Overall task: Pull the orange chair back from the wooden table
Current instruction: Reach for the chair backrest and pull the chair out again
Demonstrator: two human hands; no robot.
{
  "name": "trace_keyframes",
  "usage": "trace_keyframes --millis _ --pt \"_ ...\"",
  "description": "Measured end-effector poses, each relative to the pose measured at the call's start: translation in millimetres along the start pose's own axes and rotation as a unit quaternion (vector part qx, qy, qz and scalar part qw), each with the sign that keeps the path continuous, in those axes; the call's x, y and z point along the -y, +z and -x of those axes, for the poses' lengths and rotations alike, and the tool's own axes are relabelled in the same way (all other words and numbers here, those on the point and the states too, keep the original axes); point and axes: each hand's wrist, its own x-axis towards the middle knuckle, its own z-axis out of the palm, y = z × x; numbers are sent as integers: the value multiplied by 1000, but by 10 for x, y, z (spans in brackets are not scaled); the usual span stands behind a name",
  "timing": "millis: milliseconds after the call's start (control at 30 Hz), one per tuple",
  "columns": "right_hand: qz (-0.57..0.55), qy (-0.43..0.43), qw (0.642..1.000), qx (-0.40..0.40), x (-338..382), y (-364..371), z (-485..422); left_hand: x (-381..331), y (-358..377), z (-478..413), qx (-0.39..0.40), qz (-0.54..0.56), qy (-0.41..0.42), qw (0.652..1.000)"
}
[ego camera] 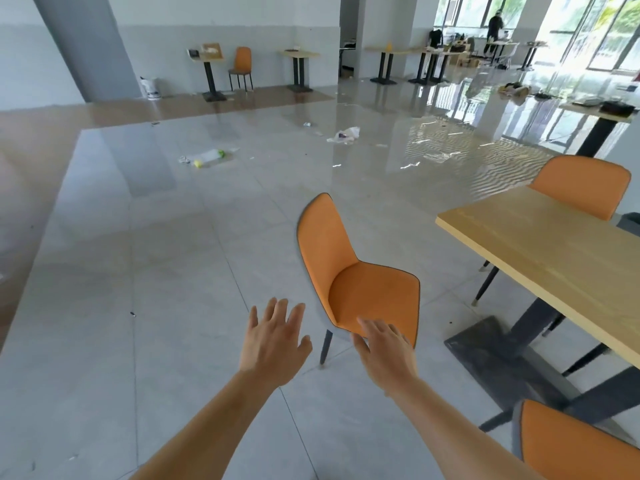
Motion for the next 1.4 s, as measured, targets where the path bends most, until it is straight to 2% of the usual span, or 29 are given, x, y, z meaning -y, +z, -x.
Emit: trace_keyframes --millis 267,400,800,1000,1400 --pt "-3 4 1000 -9 474 111 -1208 784 0 -989 38 -19 -5 999" --pt "-2 17 1000 -25 742 243 -1701 1207 55 -1456 43 -14 23 999" --pt "-46 192 978 -63 1686 692 -2795 2427 9 -3019 79 -39 197 976" --pt "-73 283 953 -76 1763 732 -3240 2428 29 -3797 87 -39 282 955" --pt "-116 401 901 -116 1246 815 -4342 1866 456 -5502 95 -42 413 905"
